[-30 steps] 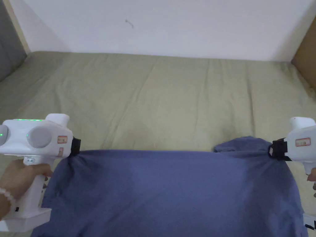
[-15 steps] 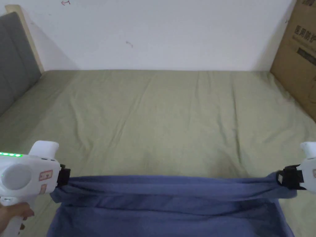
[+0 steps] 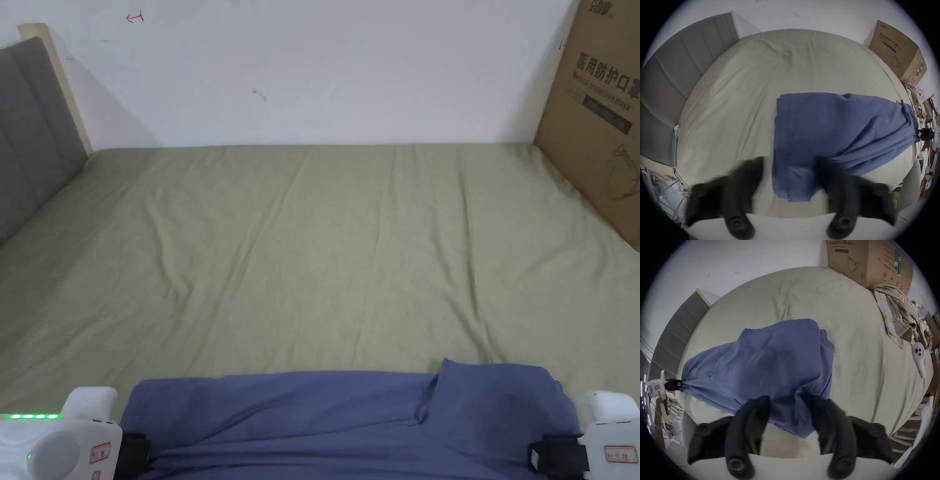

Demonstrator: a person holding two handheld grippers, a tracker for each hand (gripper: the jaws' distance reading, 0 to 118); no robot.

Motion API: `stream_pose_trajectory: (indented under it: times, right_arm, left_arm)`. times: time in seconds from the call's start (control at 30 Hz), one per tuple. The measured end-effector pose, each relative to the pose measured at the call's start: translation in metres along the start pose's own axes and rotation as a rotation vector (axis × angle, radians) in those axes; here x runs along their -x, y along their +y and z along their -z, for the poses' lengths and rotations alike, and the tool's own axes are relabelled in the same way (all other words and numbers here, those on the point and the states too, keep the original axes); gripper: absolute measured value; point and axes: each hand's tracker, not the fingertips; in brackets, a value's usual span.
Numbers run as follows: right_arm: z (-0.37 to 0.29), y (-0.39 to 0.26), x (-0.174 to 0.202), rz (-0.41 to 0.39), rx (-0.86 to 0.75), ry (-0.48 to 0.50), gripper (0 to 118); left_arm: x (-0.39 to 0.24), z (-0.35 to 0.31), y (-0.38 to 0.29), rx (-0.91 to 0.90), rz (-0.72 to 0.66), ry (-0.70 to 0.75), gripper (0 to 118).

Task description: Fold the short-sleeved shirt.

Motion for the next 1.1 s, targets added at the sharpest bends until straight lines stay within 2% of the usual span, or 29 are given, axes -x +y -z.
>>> stream_pose_trajectory:
  times: [0.03,0.07,0.1,0.17,0.23,0.27,0.3,0.33,0.37,0.4,0.43,0.47,0.53,0.67,0.8,0.9,0.93,1.1]
  right_arm:
    - [-0.003,0.001,0.004,-0.017,-0.003,-0.042,65]
    - [-0.008,0.003,0.008,-0.033,-0.013,-0.07,65]
    - [-0.014,0.002,0.014,-0.047,-0.036,-0.068,65]
    - [-0.028,0.007,0.024,-0.071,-0.11,-0.061,65]
    - [-0.043,0.013,0.039,-0.054,-0.177,-0.038,65]
    - [-0.049,0.016,0.046,-0.053,-0.222,-0.028,65]
    - [-0.056,0.019,0.055,-0.058,-0.266,-0.007,64]
    - [-0.064,0.022,0.065,-0.071,-0.302,0.017,64]
    - [-0.071,0.023,0.075,-0.086,-0.338,0.031,58]
    - [-0.075,0.023,0.087,-0.097,-0.393,0.029,43]
    - [-0.078,0.021,0.098,-0.109,-0.445,0.031,15]
    - [-0.077,0.017,0.111,-0.108,-0.488,0.014,1]
    - [-0.075,0.006,0.134,-0.088,-0.597,0.036,1]
    - [-0.068,-0.012,0.178,-0.182,-0.701,-0.008,1]
    - [-0.07,-0.021,0.218,-0.195,-0.833,-0.028,1]
    - [-0.07,-0.022,0.242,-0.289,-0.894,-0.084,1]
    - [-0.07,-0.022,0.248,-0.298,-0.898,-0.092,1]
    - [-0.065,-0.021,0.262,-0.278,-0.91,-0.078,1]
  left_arm:
    - [-0.002,-0.004,-0.001,0.005,-0.002,0.008,104]
    - [-0.001,-0.009,-0.001,-0.002,-0.003,0.001,112]
    - [0.0,-0.019,0.0,-0.052,-0.013,-0.027,108]
    - [-0.004,-0.037,0.002,-0.077,-0.036,-0.04,108]
    - [-0.005,-0.055,0.005,-0.144,-0.056,-0.068,108]
    - [-0.006,-0.063,0.006,-0.163,-0.067,-0.083,104]
    - [-0.005,-0.071,0.006,-0.183,-0.079,-0.106,96]
    - [-0.005,-0.078,0.005,-0.209,-0.091,-0.124,82]
    - [-0.005,-0.083,0.004,-0.221,-0.101,-0.132,51]
    - [-0.006,-0.089,0.001,-0.231,-0.111,-0.129,25]
    - [-0.008,-0.093,-0.003,-0.241,-0.116,-0.125,0]
    - [-0.01,-0.093,-0.007,-0.252,-0.116,-0.106,0]
    - [-0.009,-0.092,-0.016,-0.263,-0.13,-0.07,0]
    - [0.008,-0.09,-0.032,-0.219,-0.219,-0.152,0]
    - [0.026,-0.091,-0.039,-0.214,-0.257,-0.173,0]
    - [0.041,-0.091,-0.04,-0.219,-0.306,-0.225,0]
    - [0.046,-0.092,-0.04,-0.225,-0.325,-0.245,0]
    - [0.069,-0.082,-0.038,-0.22,-0.388,-0.347,0]
